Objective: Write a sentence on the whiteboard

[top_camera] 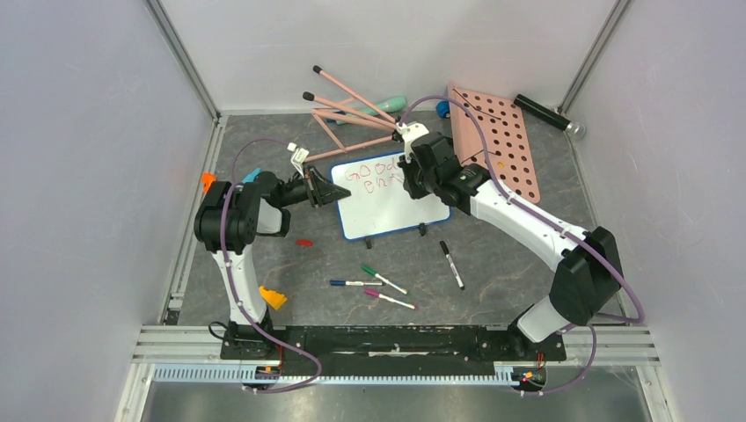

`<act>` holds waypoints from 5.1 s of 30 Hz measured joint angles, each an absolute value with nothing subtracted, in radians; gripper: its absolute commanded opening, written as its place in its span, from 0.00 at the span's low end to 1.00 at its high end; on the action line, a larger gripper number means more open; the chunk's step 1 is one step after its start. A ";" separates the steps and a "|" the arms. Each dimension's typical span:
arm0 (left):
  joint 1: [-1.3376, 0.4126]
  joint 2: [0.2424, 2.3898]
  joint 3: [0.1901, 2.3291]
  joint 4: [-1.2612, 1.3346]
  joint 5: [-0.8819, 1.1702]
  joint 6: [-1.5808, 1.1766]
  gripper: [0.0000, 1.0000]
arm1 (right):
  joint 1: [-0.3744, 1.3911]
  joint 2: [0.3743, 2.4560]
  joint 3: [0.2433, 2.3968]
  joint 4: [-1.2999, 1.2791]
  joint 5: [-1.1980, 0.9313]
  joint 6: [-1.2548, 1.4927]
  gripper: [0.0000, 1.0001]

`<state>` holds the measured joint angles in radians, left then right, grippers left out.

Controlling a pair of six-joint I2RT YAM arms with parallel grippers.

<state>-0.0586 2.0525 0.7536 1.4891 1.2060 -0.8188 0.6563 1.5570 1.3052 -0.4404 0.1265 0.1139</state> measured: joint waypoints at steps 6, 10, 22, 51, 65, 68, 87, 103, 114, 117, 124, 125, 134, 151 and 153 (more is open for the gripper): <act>-0.059 2.053 0.754 1.489 1.207 -0.819 0.02 | 0.656 1.557 1.304 -0.430 0.105 0.113 0.00; -0.059 2.053 0.754 1.489 1.206 -0.819 0.02 | 0.656 1.557 1.286 -0.414 0.094 0.113 0.00; -0.059 2.053 0.754 1.489 1.206 -0.819 0.02 | 0.657 1.520 1.202 -0.393 0.078 0.114 0.00; -0.059 2.053 0.754 1.490 1.209 -0.819 0.02 | 0.638 1.498 1.240 -0.416 0.116 0.110 0.00; -0.059 2.053 0.754 1.489 1.208 -0.819 0.02 | 0.636 1.518 1.249 -0.413 0.132 0.105 0.00; -0.059 2.053 0.754 1.489 1.208 -0.819 0.02 | 0.636 1.518 1.249 -0.413 0.135 0.104 0.00; -0.059 2.053 0.754 1.489 1.208 -0.819 0.02 | 0.619 1.518 1.270 -0.428 0.146 0.104 0.00; -0.059 2.053 0.754 1.489 1.207 -0.819 0.02 | 0.618 1.474 1.165 -0.403 0.125 0.112 0.00; -0.059 2.053 0.754 1.489 1.208 -0.819 0.02 | 0.617 1.497 1.219 -0.424 0.129 0.111 0.00; -0.059 2.053 0.754 1.489 1.207 -0.819 0.02 | 0.617 1.508 1.238 -0.430 0.131 0.111 0.00; -0.059 2.053 0.754 1.489 1.206 -0.819 0.02 | 0.613 1.518 1.255 -0.436 0.137 0.111 0.00; -0.059 2.053 0.754 1.489 1.206 -0.819 0.02 | 0.612 1.518 1.255 -0.436 0.137 0.111 0.00; -0.058 2.053 0.754 1.489 1.206 -0.819 0.02 | 0.600 1.518 1.259 -0.435 0.136 0.111 0.00; -0.059 2.053 0.754 1.490 1.207 -0.818 0.02 | 0.579 1.449 1.250 -0.429 0.141 0.099 0.00; -0.059 2.053 0.754 1.490 1.207 -0.818 0.02 | 0.579 1.430 1.235 -0.427 0.150 0.094 0.00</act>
